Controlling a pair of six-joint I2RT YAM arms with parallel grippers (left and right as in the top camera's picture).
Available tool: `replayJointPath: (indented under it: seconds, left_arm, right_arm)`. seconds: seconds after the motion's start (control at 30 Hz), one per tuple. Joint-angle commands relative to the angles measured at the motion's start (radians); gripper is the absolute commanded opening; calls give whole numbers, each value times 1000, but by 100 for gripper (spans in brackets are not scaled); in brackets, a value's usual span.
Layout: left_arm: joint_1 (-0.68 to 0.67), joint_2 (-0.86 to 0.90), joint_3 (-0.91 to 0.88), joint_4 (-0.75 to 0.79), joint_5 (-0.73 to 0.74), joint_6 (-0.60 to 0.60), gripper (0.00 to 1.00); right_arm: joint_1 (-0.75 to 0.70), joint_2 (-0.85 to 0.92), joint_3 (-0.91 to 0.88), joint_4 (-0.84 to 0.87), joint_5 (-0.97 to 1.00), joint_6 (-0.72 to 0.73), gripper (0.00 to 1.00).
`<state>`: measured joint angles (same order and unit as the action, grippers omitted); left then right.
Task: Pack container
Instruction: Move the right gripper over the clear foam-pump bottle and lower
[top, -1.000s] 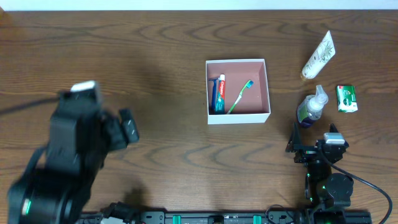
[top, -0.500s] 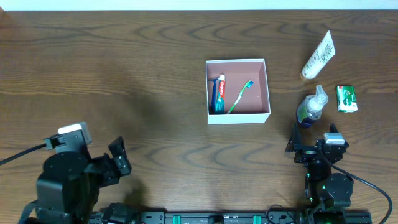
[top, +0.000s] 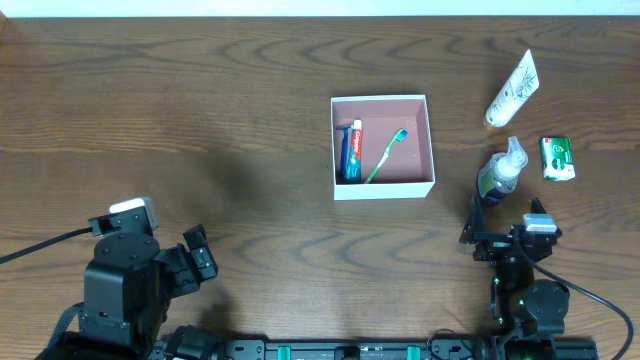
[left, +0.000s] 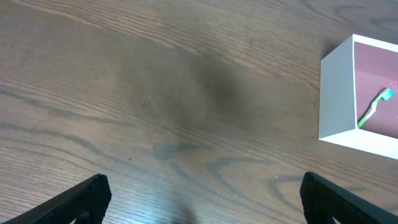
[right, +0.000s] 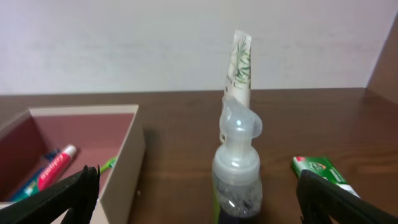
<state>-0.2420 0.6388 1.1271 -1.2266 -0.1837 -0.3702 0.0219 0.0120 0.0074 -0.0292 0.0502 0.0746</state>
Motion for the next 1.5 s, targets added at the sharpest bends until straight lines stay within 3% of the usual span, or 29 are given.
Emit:
replayJointPath:
  seconds: [0.0, 0.27, 0.43, 0.6, 0.73, 0.97, 1.23, 1.47]
  left_arm:
    - [6, 1, -7, 0, -11, -10, 98]
    - [6, 1, -7, 0, -11, -9, 98]
    - [6, 1, -7, 0, -11, -9, 98]
    - [6, 1, -7, 0, -11, -9, 98]
    - [6, 1, -7, 0, -11, -9, 98]
    - [6, 1, -7, 0, -11, -9, 98]
    - [6, 1, -7, 0, -11, -9, 98]
    - [6, 1, -7, 0, -11, -9, 98]
  right_arm:
    - [3, -5, -2, 51, -39, 100, 99]
    - [3, -5, 13, 390, -269, -10, 99]
    - [3, -5, 121, 394, -276, -56, 99]
    - [3, 28, 332, 159, -253, -224, 99]
    - [3, 135, 546, -95, -121, -301, 99]
    - [3, 443, 908, -478, 3, -330, 99]
    - [-9, 895, 1289, -867, -2, -428, 99]
    - [-135, 1217, 1526, -1146, -87, -427, 99]
